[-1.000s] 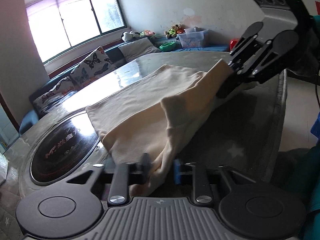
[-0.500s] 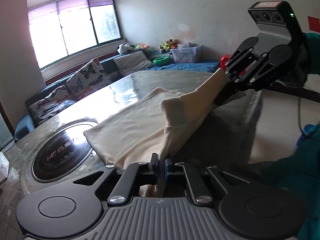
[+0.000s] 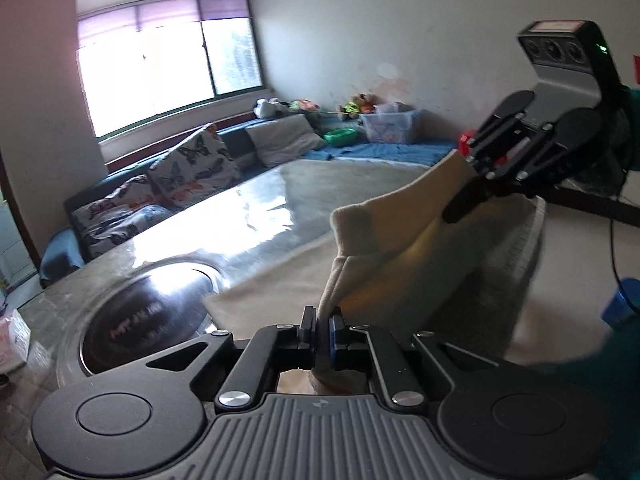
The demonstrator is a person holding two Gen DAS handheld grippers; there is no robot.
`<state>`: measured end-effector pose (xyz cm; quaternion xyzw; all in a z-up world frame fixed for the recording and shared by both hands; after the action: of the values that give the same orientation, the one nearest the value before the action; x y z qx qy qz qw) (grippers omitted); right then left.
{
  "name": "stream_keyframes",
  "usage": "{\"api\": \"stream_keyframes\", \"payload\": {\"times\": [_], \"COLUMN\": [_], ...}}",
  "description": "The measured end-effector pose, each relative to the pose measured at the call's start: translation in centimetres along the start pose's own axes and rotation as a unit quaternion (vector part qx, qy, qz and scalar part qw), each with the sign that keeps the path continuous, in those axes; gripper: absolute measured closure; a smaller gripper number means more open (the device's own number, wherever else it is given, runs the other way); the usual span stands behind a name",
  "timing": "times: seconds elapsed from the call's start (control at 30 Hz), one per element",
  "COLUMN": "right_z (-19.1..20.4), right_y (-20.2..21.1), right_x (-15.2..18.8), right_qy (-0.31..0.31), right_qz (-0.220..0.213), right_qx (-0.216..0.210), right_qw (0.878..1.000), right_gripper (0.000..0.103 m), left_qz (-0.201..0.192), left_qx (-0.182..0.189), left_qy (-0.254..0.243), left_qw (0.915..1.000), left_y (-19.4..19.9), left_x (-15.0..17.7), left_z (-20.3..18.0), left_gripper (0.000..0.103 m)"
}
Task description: Fold clothes
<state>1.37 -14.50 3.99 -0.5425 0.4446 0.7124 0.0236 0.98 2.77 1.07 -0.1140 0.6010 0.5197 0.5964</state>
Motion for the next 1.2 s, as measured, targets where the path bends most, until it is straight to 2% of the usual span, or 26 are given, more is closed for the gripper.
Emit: {"api": "stream_keyframes", "payload": {"times": [0.2, 0.3, 0.53, 0.63, 0.8, 0.87, 0.93, 1.03, 1.13, 1.2], "right_z": [-4.2, -6.9, -11.4, -12.7, -14.7, -14.8, -14.8, -13.6, -12.5, -12.3], "right_y": [-3.3, -6.0, -12.9, -14.8, -15.0, -14.2, -13.3, -11.8, -11.9, -12.6], "right_x": [-2.8, -3.9, -3.5, -2.5, -1.2, -1.1, -1.1, -1.0, -0.6, 0.3], "right_qy": [-0.007, -0.013, -0.051, -0.083, -0.142, -0.145, -0.144, -0.146, -0.146, -0.144], "right_qz": [0.007, 0.02, 0.046, 0.049, 0.044, 0.03, 0.017, -0.003, 0.005, 0.02], "right_qx": [0.014, 0.021, 0.053, 0.07, 0.11, 0.124, 0.139, 0.124, 0.103, 0.103], "right_qw": [1.0, 0.999, 0.996, 0.993, 0.983, 0.981, 0.98, 0.981, 0.984, 0.984], "right_gripper": [0.094, 0.094, 0.091, 0.081, 0.077, 0.076, 0.076, 0.077, 0.078, 0.078], "left_qz": [0.014, 0.034, 0.083, 0.099, 0.102, 0.098, 0.09, 0.071, 0.064, 0.072], "left_qx": [-0.025, -0.038, -0.068, -0.077, -0.096, -0.102, -0.096, -0.072, -0.04, -0.031], "left_qy": [0.032, 0.05, 0.093, 0.103, 0.121, 0.129, 0.136, 0.135, 0.131, 0.127], "left_qw": [0.9991, 0.9974, 0.9898, 0.9867, 0.9827, 0.9815, 0.982, 0.9857, 0.9885, 0.9888], "left_y": [-5.4, -8.3, -15.0, -16.0, -15.8, -15.2, -14.6, -14.1, -14.4, -15.2], "left_x": [-1.7, -1.2, 0.1, 1.0, 0.9, 0.5, -0.2, -1.8, -2.9, -3.0], "left_z": [3.9, 5.3, 8.3, 8.7, 9.7, 10.0, 9.7, 8.6, 7.0, 5.8], "left_gripper": [0.097, 0.097, 0.095, 0.091, 0.087, 0.087, 0.087, 0.087, 0.088, 0.089]}}
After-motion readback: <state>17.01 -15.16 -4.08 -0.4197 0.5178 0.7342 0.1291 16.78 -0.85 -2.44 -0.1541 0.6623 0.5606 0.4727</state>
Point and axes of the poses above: each gripper's, at about its wrist camera, not at the fingertips, and y roughly against the way its jaws point, z to its left, x to its underside, the point moved 7 cm from there along -y, roughly the way its jaws point, and after that the axes turned 5 degrees about -y, right-handed, at the moved point
